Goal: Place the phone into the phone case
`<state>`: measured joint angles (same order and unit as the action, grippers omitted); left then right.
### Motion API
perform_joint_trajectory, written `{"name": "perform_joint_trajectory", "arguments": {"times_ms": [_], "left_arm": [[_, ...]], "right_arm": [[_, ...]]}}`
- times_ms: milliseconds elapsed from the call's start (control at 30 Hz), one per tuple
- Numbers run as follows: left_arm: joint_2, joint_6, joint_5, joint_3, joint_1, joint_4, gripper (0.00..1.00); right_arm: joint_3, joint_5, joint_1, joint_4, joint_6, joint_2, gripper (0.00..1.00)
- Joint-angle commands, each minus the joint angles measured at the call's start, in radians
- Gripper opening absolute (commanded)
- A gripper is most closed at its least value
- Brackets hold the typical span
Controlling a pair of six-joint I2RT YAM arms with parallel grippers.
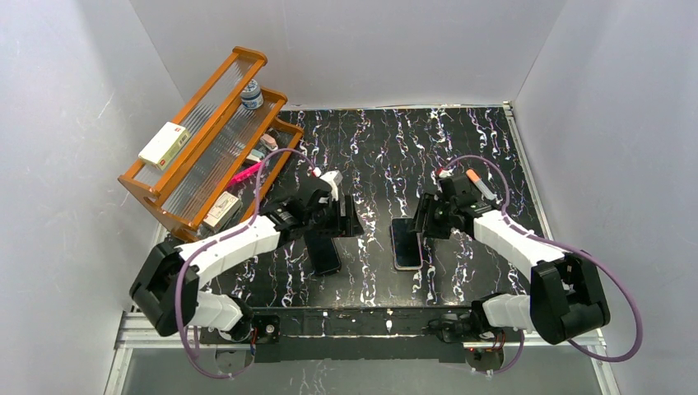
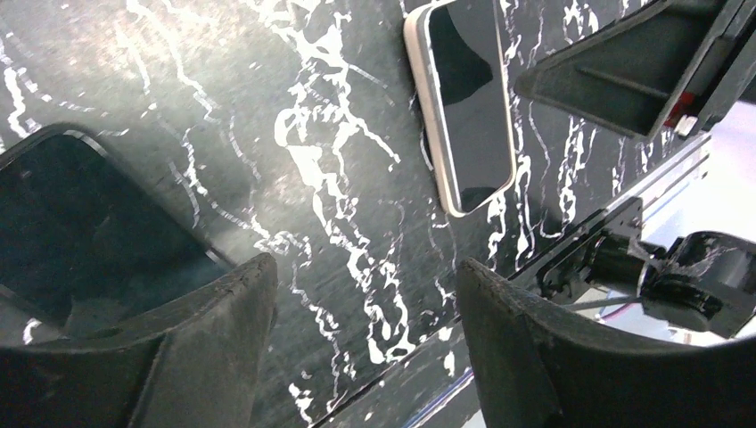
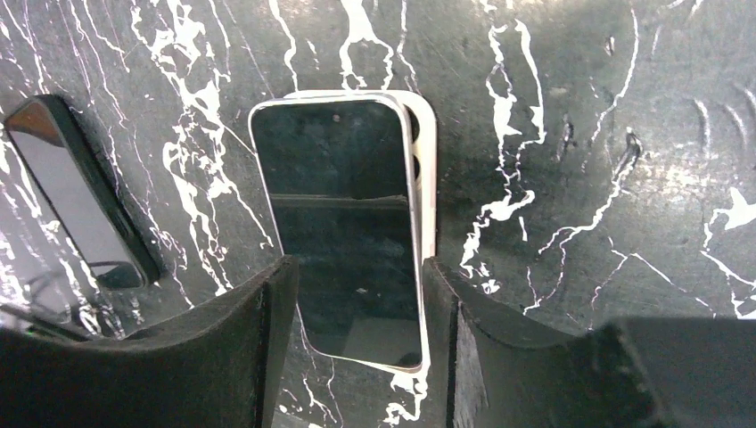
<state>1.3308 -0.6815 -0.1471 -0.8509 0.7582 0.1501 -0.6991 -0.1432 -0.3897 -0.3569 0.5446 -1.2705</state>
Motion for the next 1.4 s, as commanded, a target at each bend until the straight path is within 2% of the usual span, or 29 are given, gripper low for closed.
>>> {"name": "perform_joint_trajectory", "arguments": {"times_ms": [0, 300, 733, 867, 1133, 1367], "left_arm": [[0.069, -0.078, 0.003, -0.044, 0.018, -0.138, 0.64], [0.281, -0.147, -0.031, -0.071, 0.059, -0.374, 0.51], [0.499, -0.164, -0.093, -0.131, 0.083, -0.478, 0.39], [0.543, -0.17, -0.127, -0.132, 0.091, -0.491, 0.36], [0.576, -0.174, -0.174, -0.117, 0.125, -0.506, 0.2], [0.56, -0.178, -0.178, -0.07, 0.149, -0.513, 0.15]], "right_arm": [[0.047, -0.16, 0.103, 0.093, -0.022, 0.01, 0.59], [0.123, -0.299, 0.197, 0.179, -0.025, -0.021, 0.54], [0.197, -0.352, 0.208, 0.291, 0.028, -0.06, 0.56], [0.219, -0.365, 0.209, 0.334, 0.05, -0.059, 0.57], [0.255, -0.464, 0.214, 0.5, 0.126, -0.068, 0.56], [0.289, -0.56, 0.226, 0.631, 0.2, -0.08, 0.53]]}}
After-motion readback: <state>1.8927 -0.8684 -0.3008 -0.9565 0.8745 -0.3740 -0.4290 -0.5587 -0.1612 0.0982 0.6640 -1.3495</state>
